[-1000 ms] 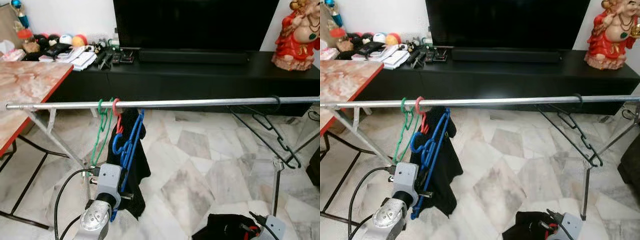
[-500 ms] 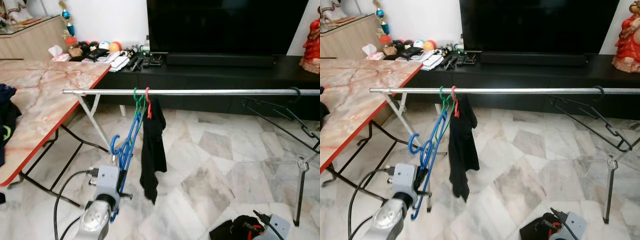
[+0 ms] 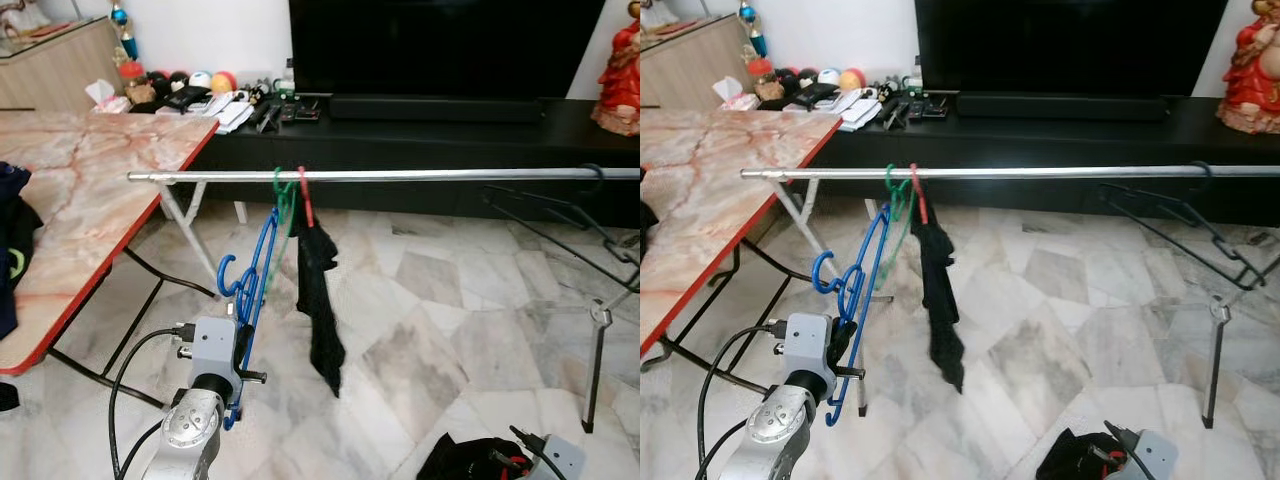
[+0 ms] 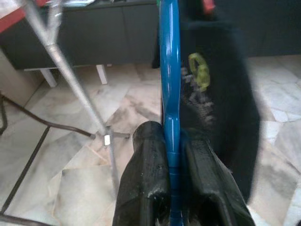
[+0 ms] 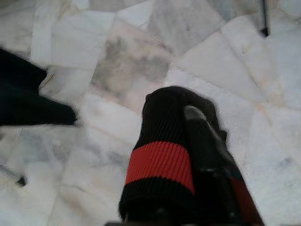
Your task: Hang hanger
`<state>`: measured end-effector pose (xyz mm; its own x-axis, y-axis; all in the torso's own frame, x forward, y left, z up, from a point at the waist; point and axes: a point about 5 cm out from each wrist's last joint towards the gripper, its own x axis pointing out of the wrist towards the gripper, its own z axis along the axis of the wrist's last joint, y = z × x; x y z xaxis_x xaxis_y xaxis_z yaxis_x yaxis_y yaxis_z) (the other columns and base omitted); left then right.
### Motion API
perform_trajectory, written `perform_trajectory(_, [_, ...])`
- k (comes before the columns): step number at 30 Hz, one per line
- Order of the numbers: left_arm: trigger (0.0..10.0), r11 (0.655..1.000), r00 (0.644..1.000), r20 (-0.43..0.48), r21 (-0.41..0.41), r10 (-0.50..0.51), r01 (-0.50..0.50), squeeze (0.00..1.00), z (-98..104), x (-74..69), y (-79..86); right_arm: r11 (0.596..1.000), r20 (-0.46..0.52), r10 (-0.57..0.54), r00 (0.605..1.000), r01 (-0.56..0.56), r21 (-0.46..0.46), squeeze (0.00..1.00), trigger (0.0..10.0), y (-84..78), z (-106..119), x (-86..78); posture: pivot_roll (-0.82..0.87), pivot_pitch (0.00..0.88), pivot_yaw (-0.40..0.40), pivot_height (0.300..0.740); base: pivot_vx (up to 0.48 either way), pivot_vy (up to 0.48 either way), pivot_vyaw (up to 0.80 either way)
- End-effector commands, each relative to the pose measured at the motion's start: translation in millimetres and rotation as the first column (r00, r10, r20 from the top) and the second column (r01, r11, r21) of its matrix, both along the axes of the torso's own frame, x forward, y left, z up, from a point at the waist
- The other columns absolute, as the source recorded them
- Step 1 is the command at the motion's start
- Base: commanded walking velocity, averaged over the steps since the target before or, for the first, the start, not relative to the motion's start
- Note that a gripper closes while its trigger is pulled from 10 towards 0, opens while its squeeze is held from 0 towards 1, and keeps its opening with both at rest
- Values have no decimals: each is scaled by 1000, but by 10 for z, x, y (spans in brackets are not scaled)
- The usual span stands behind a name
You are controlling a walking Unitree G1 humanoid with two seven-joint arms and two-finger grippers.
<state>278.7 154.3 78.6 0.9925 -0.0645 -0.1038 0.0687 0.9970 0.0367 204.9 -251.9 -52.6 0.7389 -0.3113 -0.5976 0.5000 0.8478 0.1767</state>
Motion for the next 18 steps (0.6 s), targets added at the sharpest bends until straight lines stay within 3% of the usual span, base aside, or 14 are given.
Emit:
perform_trajectory(1, [10000,1000,1000,-9,-1,-1,1,0,-12,-7,17,1000,-6,-5,1000,5,-6,0,10000,-13,-22,-52,-19,46,48,740,0,386,0])
perform_trajectory(9, [10000,1000,1000,-16,0,-16,16,0,-22,-24,9,999,17,9,1000,-8,-41,0,10000,-84,33,-16,-15,60,50,740,0,345,0])
perform_trajectory(14, [10000,999,999,-24,3,-35,35,0,-37,-37,-14,998,60,23,998,-19,-57,0,10000,-106,115,93,-14,56,52,740,0,0,0])
perform_trajectory(18, [10000,999,998,-29,3,-47,47,0,-44,-46,-7,991,110,63,992,-48,-129,0,10000,-166,262,252,-14,50,48,740,0,0,0])
